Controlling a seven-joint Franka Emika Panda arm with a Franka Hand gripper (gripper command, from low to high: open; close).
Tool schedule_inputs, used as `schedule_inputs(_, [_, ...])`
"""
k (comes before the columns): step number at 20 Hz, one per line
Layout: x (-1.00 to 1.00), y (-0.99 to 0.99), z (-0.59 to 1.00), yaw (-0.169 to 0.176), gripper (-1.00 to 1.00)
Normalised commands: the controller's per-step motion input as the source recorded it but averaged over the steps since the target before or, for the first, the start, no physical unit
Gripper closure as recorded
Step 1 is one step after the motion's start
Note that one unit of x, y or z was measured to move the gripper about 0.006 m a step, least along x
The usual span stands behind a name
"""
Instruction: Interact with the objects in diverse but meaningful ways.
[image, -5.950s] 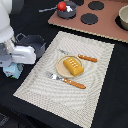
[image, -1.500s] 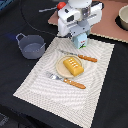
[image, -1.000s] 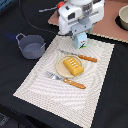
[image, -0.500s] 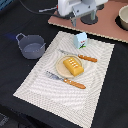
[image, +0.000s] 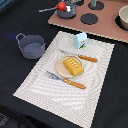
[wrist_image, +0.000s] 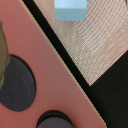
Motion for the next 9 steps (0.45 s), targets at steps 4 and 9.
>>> schedule_inputs(4, [0.00,0.00,0.00,0.000,-1.00])
schedule_inputs(9, [0.00,0.00,0.00,0.000,-1.00])
